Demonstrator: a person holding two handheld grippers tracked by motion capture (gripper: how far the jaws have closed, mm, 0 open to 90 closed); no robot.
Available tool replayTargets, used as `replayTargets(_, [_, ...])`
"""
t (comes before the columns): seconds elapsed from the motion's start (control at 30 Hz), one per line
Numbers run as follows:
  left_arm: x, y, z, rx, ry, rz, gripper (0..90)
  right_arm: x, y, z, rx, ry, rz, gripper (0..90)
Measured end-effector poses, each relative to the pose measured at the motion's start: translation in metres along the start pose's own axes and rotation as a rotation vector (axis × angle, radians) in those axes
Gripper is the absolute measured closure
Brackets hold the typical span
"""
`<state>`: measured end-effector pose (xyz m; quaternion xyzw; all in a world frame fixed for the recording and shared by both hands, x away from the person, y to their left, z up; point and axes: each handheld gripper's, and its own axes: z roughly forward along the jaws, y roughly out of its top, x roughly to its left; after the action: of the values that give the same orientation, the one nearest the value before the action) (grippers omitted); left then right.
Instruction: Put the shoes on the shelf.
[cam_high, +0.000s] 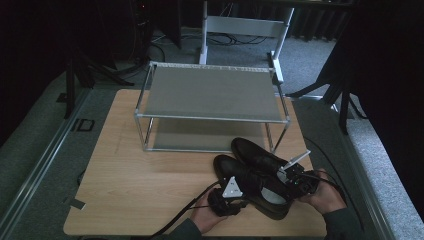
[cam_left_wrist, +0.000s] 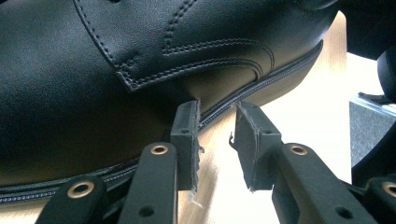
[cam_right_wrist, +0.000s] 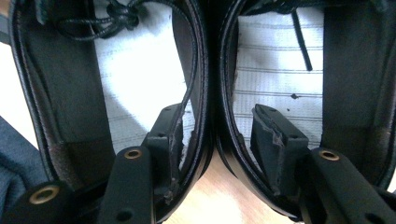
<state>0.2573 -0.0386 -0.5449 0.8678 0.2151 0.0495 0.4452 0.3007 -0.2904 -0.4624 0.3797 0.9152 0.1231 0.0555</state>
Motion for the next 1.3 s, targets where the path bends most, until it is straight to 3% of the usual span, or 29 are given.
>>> replayTargets(0.3, [0.000, -0.001, -0.001, -0.005, 0.001, 0.000, 70.1, -0.001, 0.006, 0.015, 0.107, 0.039, -0.053, 66.2])
replayTargets(0.43, [0.001, 0.000, -0.003, -0.012, 0.014, -0.006, 70.0, -0.002, 0.007, 0.016, 0.107, 0.044, -0.039, 74.8])
replayTargets(0.57, [0.001, -0.001, -0.003, -0.012, 0.020, -0.016, 69.9, -0.001, 0.004, 0.015, 0.054, 0.033, -0.023, 78.5])
replayTargets(0.67, [0.000, -0.002, -0.005, -0.012, 0.025, -0.024, 69.2, 0.001, 0.004, 0.015, 0.045, 0.019, -0.027, 79.5])
replayTargets(0.8, [0.000, -0.003, -0.012, -0.033, 0.011, -0.043, 69.3, -0.001, 0.003, 0.014, 0.013, 0.061, -0.015, 80.2])
replayTargets(0.97, [0.003, -0.004, -0.023, -0.051, 0.032, -0.061, 68.7, -0.006, -0.001, 0.008, -0.074, 0.109, 0.032, 80.1])
replayTargets(1.3, [0.012, -0.005, -0.054, -0.127, 0.073, -0.111, 68.0, 0.003, 0.007, 0.002, -0.144, 0.095, 0.028, 80.7])
